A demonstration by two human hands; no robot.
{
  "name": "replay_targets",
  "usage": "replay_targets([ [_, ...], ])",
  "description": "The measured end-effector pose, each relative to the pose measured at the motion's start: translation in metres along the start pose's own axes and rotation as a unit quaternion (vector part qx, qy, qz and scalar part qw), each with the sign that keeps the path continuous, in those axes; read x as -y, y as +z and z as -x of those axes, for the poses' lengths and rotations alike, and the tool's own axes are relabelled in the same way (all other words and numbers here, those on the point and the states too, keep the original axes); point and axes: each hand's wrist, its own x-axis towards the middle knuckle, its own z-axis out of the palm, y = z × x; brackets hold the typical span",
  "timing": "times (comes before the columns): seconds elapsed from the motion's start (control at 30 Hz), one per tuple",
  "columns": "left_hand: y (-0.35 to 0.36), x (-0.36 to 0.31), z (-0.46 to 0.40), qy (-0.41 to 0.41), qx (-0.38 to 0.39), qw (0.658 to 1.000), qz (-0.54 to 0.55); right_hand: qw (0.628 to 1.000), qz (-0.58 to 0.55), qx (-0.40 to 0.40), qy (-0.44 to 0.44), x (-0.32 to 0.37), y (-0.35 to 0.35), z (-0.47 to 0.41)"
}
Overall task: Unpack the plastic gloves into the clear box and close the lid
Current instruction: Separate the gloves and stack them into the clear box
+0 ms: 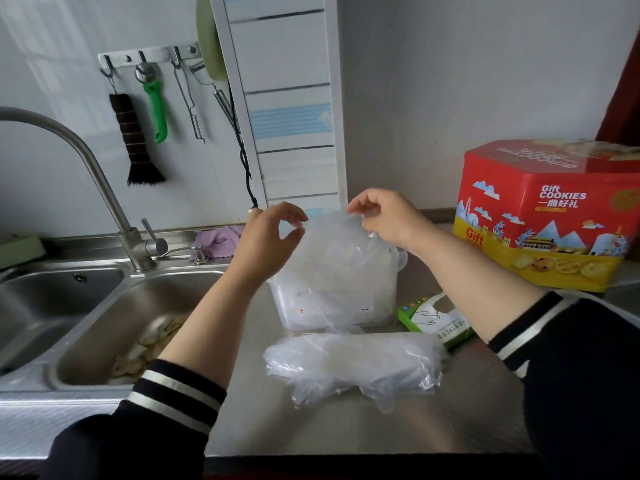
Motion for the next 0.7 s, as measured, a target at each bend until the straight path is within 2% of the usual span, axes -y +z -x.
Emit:
replay_targets([
  [0.1, 0.007, 0.011, -0.007, 0.02, 0.059, 0.994, -0.088, 0.991, 0.118, 0.065, 0.013, -0.012, 0.008, -0.011],
  [0.17, 0.011, 0.013, -0.012, 0.016, 0.136, 0.978, -0.158, 0.972, 0.211, 0.105, 0.012, -0.021, 0.012, -0.015],
  [0.27, 0.014, 0.008, -0.016, -0.01, 0.238, 0.946, -0.218, 0.932, 0.334, 0.141, 0.005, -0.023, 0.018, -0.018],
  [0.43, 0.021, 0.011, -0.027, -0.042, 0.366, 0.9, -0.232, 0.849, 0.501, 0.165, 0.014, -0.006, 0.027, -0.013],
  [0.53, 0.026, 0.006, -0.032, -0.065, 0.432, 0.865, -0.247, 0.814, 0.522, 0.246, 0.068, -0.003, 0.035, -0.012],
  [0.7, 0.043, 0.009, -0.04, -0.099, 0.497, 0.817, -0.274, 0.795, 0.486, 0.346, 0.107, -0.012, 0.047, -0.024],
])
